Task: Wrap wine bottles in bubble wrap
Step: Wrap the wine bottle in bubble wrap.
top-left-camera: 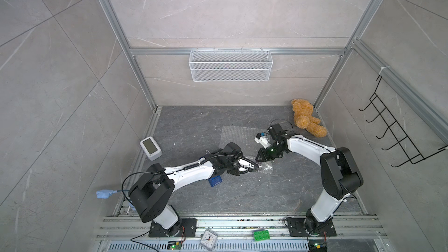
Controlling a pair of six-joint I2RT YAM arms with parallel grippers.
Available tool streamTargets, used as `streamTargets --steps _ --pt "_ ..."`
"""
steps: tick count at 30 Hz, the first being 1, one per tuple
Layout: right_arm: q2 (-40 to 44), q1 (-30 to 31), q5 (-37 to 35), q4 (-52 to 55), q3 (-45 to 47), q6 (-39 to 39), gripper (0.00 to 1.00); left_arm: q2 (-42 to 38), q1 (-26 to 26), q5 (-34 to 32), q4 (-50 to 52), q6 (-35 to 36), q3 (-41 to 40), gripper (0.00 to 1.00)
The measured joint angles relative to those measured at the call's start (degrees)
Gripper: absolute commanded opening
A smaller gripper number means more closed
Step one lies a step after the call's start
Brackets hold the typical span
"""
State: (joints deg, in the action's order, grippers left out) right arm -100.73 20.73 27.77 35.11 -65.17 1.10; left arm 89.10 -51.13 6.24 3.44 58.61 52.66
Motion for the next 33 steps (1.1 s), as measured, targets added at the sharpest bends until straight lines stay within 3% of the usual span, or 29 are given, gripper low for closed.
streamTargets --steps 4,8,20,24,33 --pt "-0.33 0.00 -0.13 0.17 -0.44 0.20 0.29 0.72 -1.05 0.35 1.38 0.00 0.07 0.26" --pt "-0.68 0.00 -0.13 0.26 -0.63 0.26 0.30 5.25 -1.03 0.31 1.22 -0.02 1.44 0.34" --pt "-2.38 -0.04 -0.61 1.36 -2.62 2.62 0.31 10.58 3.82 3.23 1.20 1.97 5.99 0.48" --pt "-3.34 0.04 -1.25 2.86 -4.04 3.87 0.31 10.62 4.28 3.39 1.03 3.19 5.99 0.69" --pt "-3.96 0.04 -3.04 4.35 -5.35 6.05 0.40 14.64 6.34 5.73 3.85 5.33 8.50 0.68"
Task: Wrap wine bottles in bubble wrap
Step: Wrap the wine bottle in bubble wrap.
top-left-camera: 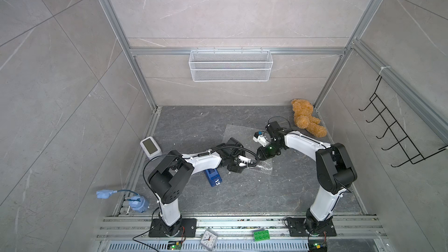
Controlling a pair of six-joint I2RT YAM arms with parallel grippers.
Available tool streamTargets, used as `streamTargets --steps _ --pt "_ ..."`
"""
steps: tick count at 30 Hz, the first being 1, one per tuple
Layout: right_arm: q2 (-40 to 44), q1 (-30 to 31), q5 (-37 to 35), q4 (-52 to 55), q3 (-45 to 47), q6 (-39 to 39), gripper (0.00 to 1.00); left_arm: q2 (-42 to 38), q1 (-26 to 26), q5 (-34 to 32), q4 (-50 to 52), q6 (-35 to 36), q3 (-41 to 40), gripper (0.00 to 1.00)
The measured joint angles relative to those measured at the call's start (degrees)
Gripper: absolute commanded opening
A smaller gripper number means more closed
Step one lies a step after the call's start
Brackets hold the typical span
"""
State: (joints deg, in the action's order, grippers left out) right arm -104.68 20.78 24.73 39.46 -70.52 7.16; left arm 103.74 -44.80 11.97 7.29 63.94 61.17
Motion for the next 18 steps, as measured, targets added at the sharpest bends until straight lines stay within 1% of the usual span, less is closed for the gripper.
streamTargets --steps 7,10,13,18 --pt "0.07 0.00 -2.29 0.61 -1.05 2.14 0.62 1.95 0.81 1.46 2.36 0.81 2.60 0.60" --pt "1.42 0.00 -3.93 0.04 -0.68 2.60 0.69 2.29 0.81 1.92 3.34 0.74 3.30 0.58" --pt "6.95 0.00 -5.92 -2.73 2.36 2.89 0.74 2.93 0.98 2.29 5.09 0.39 4.63 0.57" --pt "22.67 0.00 -8.09 -10.93 12.81 3.19 0.77 4.22 1.75 4.09 8.41 -1.25 7.21 0.57"
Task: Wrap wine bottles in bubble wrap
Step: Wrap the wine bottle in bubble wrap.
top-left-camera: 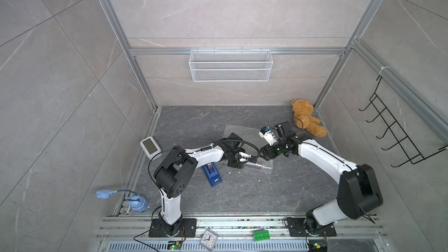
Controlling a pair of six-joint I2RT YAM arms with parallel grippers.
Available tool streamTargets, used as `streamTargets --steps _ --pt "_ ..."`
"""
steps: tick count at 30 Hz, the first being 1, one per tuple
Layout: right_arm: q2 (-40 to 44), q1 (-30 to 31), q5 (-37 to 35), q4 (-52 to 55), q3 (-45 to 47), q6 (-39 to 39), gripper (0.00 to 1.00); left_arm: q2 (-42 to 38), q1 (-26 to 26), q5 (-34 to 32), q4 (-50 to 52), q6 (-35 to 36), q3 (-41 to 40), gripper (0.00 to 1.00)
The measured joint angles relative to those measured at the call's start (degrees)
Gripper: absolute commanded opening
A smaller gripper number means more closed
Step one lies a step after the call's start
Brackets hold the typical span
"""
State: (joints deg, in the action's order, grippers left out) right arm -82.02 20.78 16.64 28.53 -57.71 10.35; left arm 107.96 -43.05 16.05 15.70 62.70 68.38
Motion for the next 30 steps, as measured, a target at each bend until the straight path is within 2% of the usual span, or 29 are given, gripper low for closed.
streamTargets --steps 6,14,20,30 --pt "11.30 1.16 -0.96 -8.39 10.23 2.75 0.78 1.99 1.27 3.21 5.22 -2.36 3.82 0.57" --pt "18.01 12.96 -5.60 -19.19 22.67 17.09 0.78 5.33 3.52 8.68 13.29 -4.94 9.31 0.56" --pt "12.26 20.87 -13.51 -24.46 22.21 27.28 0.80 7.13 4.90 11.56 17.70 -6.16 12.11 0.56" --pt "-0.70 22.08 -19.34 -32.61 19.96 37.48 0.82 10.10 6.75 15.76 22.93 -7.45 15.93 0.56"
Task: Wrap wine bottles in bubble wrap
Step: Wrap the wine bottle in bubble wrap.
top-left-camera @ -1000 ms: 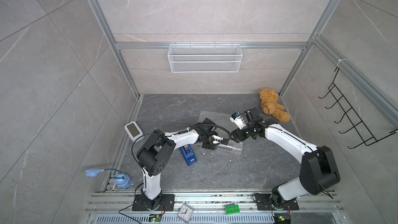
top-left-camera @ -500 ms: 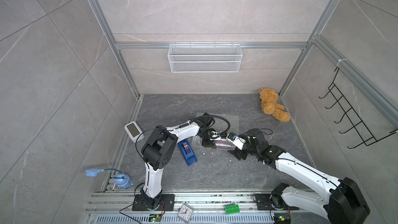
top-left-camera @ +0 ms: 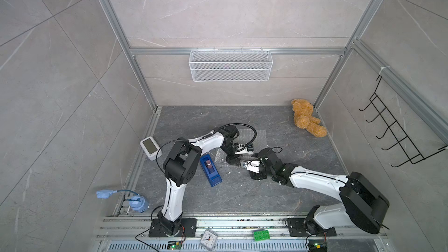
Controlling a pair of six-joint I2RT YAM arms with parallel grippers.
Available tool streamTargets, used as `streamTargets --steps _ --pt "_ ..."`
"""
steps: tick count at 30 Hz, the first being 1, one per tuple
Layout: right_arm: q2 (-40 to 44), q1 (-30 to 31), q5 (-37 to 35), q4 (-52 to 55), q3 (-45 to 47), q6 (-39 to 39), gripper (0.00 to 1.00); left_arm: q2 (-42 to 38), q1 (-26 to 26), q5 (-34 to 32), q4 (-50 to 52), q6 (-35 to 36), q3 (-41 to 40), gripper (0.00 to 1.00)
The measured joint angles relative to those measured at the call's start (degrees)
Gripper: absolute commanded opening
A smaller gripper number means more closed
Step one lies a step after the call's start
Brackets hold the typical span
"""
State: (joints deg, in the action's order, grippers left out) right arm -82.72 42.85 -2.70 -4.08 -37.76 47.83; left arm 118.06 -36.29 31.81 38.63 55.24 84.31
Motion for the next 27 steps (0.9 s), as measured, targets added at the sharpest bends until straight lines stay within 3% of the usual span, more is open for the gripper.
streamTargets --steps 8,15,27 --pt "-8.79 0.17 -2.14 -3.06 -2.82 5.88 0.82 1.49 1.09 2.08 2.80 -0.55 1.95 0.56" --pt "-12.81 0.63 -4.26 -1.97 -6.82 9.03 0.75 2.45 1.84 3.19 4.22 -0.59 3.10 0.57" --pt "-14.58 0.90 -3.91 19.96 -17.59 5.31 0.61 2.56 3.23 4.28 3.41 -0.63 2.86 0.65"
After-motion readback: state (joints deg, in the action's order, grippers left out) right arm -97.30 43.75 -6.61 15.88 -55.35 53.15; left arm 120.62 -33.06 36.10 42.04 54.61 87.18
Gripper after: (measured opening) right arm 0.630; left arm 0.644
